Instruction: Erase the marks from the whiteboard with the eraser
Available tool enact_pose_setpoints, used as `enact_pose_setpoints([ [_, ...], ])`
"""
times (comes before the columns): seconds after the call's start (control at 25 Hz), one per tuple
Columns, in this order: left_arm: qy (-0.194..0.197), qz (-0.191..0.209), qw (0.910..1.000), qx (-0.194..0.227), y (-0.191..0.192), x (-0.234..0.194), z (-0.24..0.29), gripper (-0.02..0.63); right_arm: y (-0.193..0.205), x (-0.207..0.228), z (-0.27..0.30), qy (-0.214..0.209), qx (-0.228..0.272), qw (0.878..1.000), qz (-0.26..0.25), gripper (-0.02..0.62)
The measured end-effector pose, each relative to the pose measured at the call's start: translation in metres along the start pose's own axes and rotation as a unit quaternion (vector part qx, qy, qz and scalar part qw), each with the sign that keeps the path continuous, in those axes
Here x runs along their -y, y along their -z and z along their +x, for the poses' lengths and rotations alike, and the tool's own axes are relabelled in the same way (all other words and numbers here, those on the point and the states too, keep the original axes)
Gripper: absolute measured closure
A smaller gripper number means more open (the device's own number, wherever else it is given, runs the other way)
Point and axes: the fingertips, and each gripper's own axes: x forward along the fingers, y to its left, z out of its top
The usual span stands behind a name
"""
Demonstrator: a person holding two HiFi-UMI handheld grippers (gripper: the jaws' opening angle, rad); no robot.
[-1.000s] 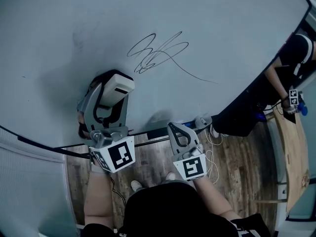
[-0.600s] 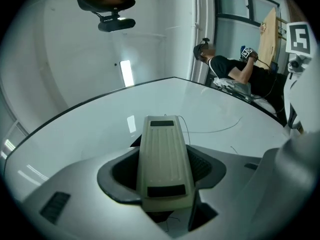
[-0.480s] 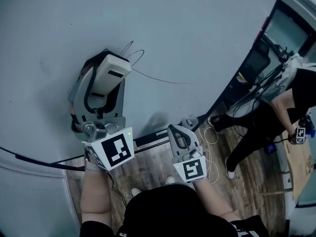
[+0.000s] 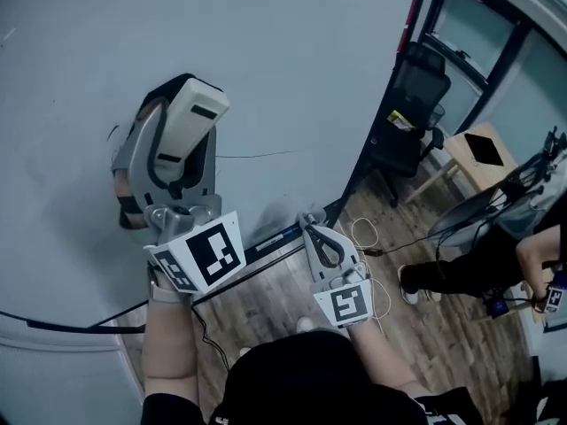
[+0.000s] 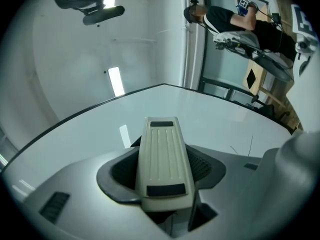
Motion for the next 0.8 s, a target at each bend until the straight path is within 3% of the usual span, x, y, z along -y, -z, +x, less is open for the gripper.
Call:
enact_pose_setpoints([
  [0.24, 0.008, 0.016, 0.9998, 0.012, 0.001, 0.000, -0.001, 0.344, -0.003, -0.006, -0.003, 0.010, -0.010, 1.000, 0.002, 0.568],
  [0.36, 0.014, 0.002, 0.9998, 0.013, -0.002, 0.002, -0.001, 0.344, -0.002, -0.007, 0.000, 0.006, -0.009, 1.000, 0.004, 0.567],
  [0.56, -0.014, -0.027, 0.9995, -0.002, 0.010, -0.011, -0.009, 0.343, 0.003, -0.010, 0.008, -0.014, 0.001, 1.000, 0.006, 0.567],
  [0.8, -0.033, -0.041, 0.9979, -0.037, 0.057, -0.054, -0.060, 0.342, -0.016, -0.076, 0.025, -0.068, 0.005, 0.998, 0.005, 0.568],
])
